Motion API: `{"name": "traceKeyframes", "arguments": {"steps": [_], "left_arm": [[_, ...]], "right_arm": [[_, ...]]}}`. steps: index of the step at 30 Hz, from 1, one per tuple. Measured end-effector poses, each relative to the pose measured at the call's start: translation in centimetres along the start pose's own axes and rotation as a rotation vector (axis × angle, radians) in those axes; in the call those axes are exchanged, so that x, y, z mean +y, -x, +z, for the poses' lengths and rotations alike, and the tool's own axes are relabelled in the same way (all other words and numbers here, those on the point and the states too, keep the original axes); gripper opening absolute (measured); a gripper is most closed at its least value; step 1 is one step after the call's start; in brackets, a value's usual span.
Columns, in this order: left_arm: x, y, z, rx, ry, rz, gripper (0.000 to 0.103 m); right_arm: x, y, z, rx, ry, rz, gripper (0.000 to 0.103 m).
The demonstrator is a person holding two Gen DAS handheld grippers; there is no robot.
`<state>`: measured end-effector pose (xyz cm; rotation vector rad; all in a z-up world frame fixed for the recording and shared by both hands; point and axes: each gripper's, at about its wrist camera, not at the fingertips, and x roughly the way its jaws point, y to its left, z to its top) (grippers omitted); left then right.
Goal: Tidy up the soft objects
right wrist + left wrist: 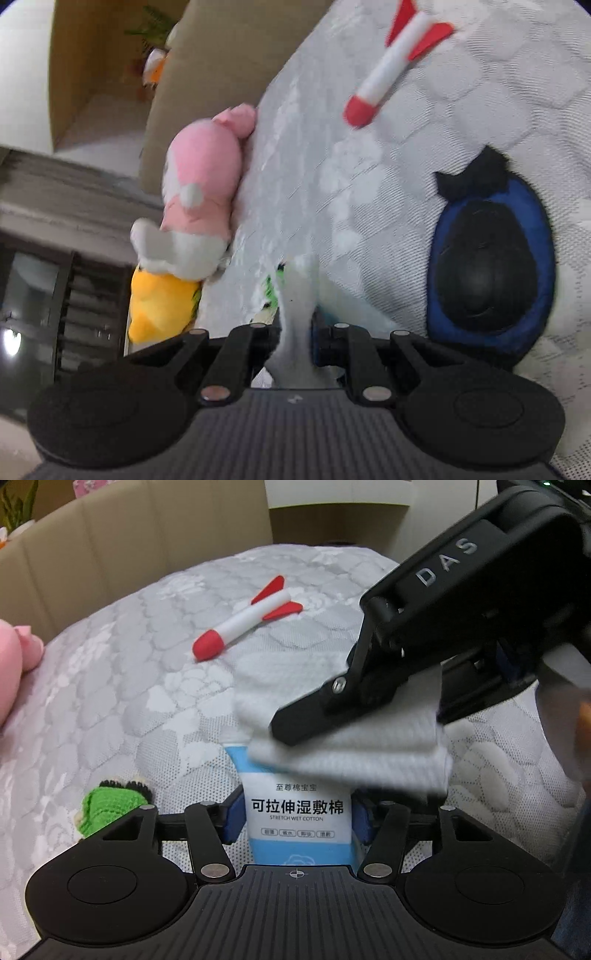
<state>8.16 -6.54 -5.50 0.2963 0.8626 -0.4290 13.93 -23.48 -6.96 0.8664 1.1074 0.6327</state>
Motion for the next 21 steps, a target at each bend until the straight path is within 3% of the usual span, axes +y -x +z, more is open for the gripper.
{"name": "traceKeyframes", "arguments": {"steps": [3,8,13,18,21], "left_arm": [[0.1,0.1,-0.3,0.020,0.004,0.000,0.057],[0.8,-0.2,-0.6,0.048,0.017,0.020,0.056],[0.7,-0.3,-0.7,0.063,0.015,0.028,0.056],[0.4,0.1,-0.9,0.063,0.010,0.017,0.058],[0.5,0.0,-0.8,0.063,0.010,0.016,0.058]], "right_arm": [[-0.6,-0.3,0.1,0.009,-0.002,-0.069,0.015],[-0.8,-1.5,-0.3,0.033,0.092,-0.252,0.018],[-1.1,-2.7,-0.5,0.058,0.160,-0.377,0.020],[-0.5,-1.9,-0.7,0.020,0.195,-0.380,0.018],[-0.1,-1.3,-0.6,-0.012,0.178,-0.333,0.013]]}}
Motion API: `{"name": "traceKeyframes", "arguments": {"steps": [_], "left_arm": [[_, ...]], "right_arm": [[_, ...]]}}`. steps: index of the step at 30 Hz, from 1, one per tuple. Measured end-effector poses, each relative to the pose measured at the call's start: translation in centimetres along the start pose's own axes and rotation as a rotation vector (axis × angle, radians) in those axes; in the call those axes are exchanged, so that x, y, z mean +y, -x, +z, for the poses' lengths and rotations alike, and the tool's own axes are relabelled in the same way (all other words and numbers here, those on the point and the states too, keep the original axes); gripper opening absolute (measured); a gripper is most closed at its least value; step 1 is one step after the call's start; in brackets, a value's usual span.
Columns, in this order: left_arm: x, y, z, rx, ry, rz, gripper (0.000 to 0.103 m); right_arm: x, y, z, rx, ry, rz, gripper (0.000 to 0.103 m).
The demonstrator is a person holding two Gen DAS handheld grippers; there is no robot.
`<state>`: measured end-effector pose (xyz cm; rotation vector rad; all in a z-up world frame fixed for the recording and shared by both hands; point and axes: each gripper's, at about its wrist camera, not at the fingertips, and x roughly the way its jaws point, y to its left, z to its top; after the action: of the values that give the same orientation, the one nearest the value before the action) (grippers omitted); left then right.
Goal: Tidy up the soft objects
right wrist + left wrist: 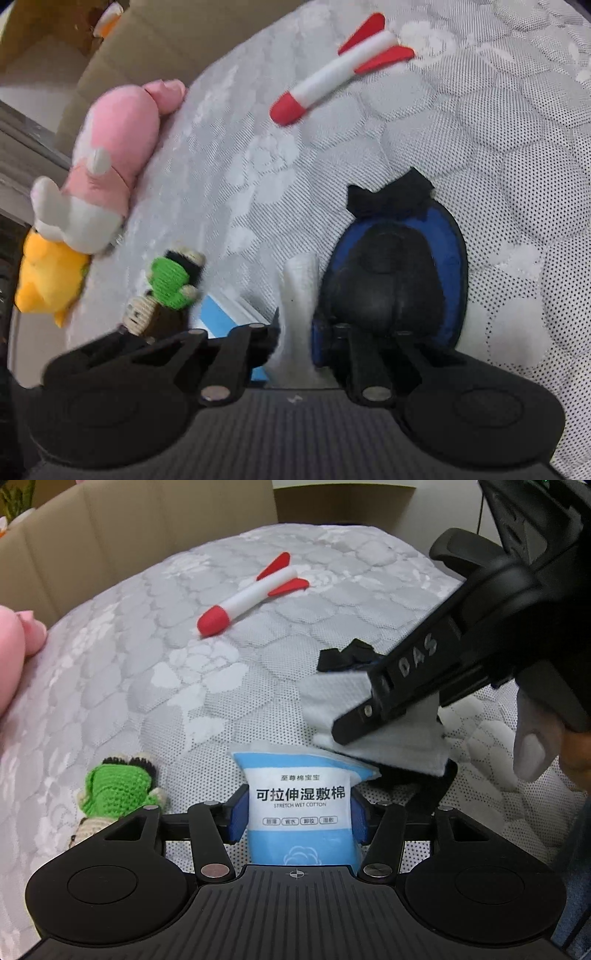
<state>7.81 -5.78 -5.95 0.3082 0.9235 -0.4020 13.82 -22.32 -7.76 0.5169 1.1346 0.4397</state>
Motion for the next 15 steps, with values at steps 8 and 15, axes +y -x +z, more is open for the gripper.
{"name": "traceKeyframes", "arguments": {"steps": [8,15], "left_arm": [[1.0,-0.4,0.2,0.039,0.049,-0.027,0.083],[2.7,0.9,0.2,0.077,0.128,-0.002,0.094]], "right_arm": [[0.5,0.8,-0.3,0.051,-0.066,0.262,0.015],[0.7,-0.2,-0.6,0.097,-0.017,0.131,0.011]]}}
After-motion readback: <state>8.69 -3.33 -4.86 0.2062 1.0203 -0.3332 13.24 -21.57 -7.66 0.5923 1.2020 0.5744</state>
